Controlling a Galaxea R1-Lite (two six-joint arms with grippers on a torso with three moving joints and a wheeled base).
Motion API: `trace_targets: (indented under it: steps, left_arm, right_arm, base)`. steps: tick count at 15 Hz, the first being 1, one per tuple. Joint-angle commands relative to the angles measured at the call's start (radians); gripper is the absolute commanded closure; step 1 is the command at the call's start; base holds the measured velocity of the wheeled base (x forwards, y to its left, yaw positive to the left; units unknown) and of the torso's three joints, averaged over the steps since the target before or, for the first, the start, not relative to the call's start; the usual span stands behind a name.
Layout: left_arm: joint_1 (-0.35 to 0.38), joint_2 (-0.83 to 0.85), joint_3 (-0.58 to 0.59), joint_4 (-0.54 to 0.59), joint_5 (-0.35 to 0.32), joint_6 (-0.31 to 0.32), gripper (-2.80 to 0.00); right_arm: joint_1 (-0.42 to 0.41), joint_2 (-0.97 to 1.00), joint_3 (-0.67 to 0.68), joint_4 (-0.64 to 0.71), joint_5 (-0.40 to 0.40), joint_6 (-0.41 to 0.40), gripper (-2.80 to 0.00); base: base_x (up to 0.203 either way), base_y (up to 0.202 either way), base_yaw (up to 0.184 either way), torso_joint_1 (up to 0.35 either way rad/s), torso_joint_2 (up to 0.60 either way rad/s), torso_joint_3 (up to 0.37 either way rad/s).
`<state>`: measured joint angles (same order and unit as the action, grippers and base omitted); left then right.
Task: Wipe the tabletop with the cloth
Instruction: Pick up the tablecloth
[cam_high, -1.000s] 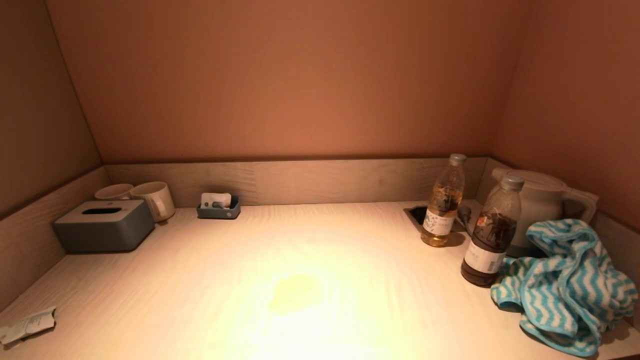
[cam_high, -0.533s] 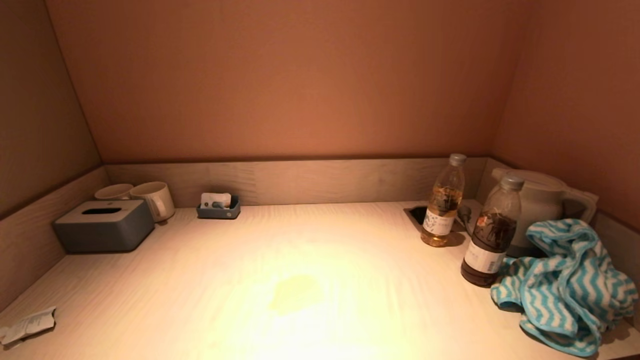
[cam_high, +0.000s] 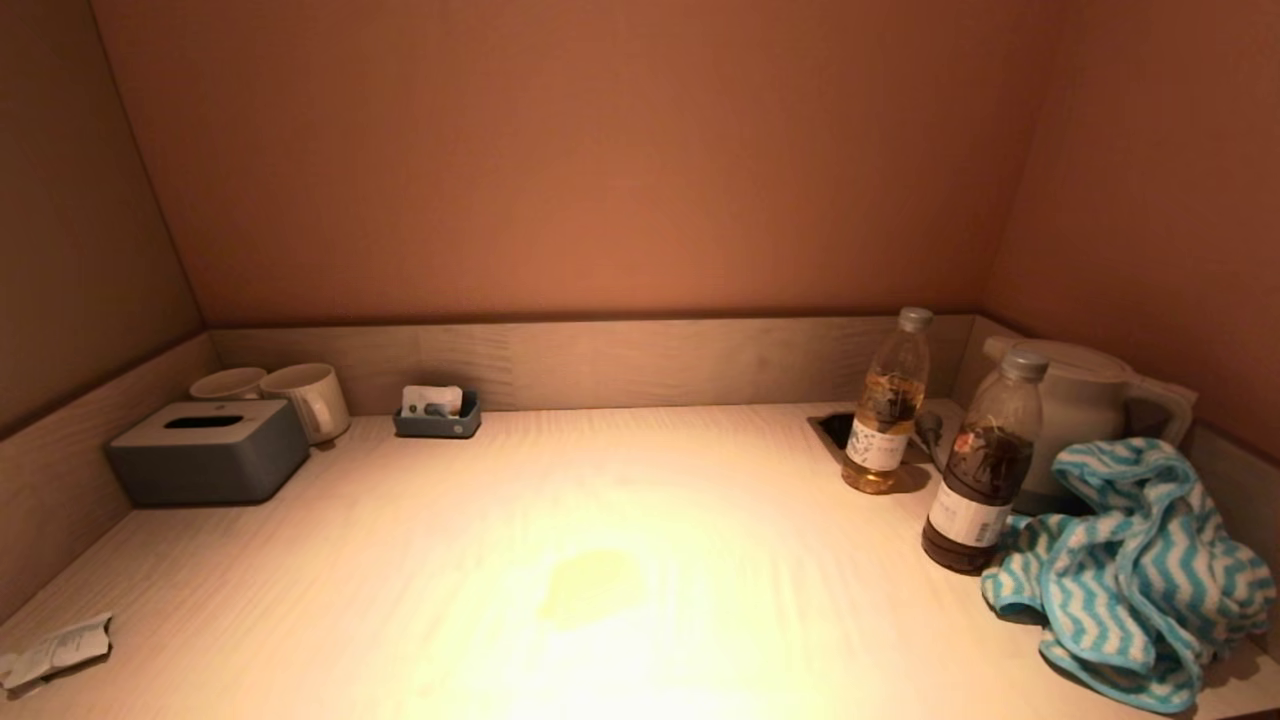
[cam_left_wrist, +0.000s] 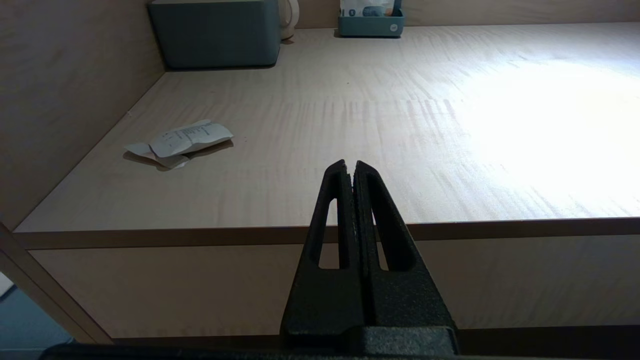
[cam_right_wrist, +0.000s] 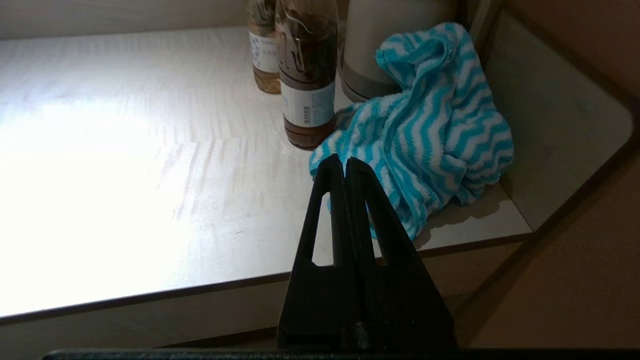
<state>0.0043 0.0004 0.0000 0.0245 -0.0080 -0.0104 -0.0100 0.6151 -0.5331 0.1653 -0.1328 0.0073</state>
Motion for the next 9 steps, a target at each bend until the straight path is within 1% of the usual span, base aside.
trace_targets:
  steps: [1,3,4,6,7,8,9]
  left_arm:
    - [0.000,0.000,0.000,0.000,0.000,-0.002,0.00]
    - [0.000,0.000,0.000,0.000,0.000,0.000,0.00]
    - [0.000,0.000,0.000,0.000,0.000,0.000,0.00]
    - [0.000,0.000,0.000,0.000,0.000,-0.002,0.00]
    - [0.000,0.000,0.000,0.000,0.000,-0.002,0.00]
    - [0.000,0.000,0.000,0.000,0.000,0.000,0.00]
    - [0.000,0.000,0.000,0.000,0.000,-0.001,0.00]
  right_arm:
    - [-0.031,0.298,-0.074,0.007,-0.034,0.051,0.00]
    - [-0.125,0.491,-0.167,0.009,-0.020,0.096,0.00]
    - [-0.190,0.550,-0.197,0.011,0.008,0.110,0.00]
    - [-0.317,0.654,-0.232,0.012,0.088,0.127,0.00]
    - [-0.348,0.680,-0.240,0.011,0.111,0.129,0.00]
    - [-0.396,0.718,-0.243,0.009,0.120,0.123,0.00]
    - [-0.415,0.731,-0.244,0.007,0.131,0.116,0.00]
  base:
    - [0.000,0.000,0.000,0.000,0.00,0.000]
    - [0.000,0.000,0.000,0.000,0.00,0.000]
    - [0.000,0.000,0.000,0.000,0.00,0.000]
    - [0.000,0.000,0.000,0.000,0.00,0.000]
    - [0.000,0.000,0.000,0.000,0.00,0.000]
    - [0.000,0.000,0.000,0.000,0.00,0.000]
    - [0.000,0.000,0.000,0.000,0.00,0.000]
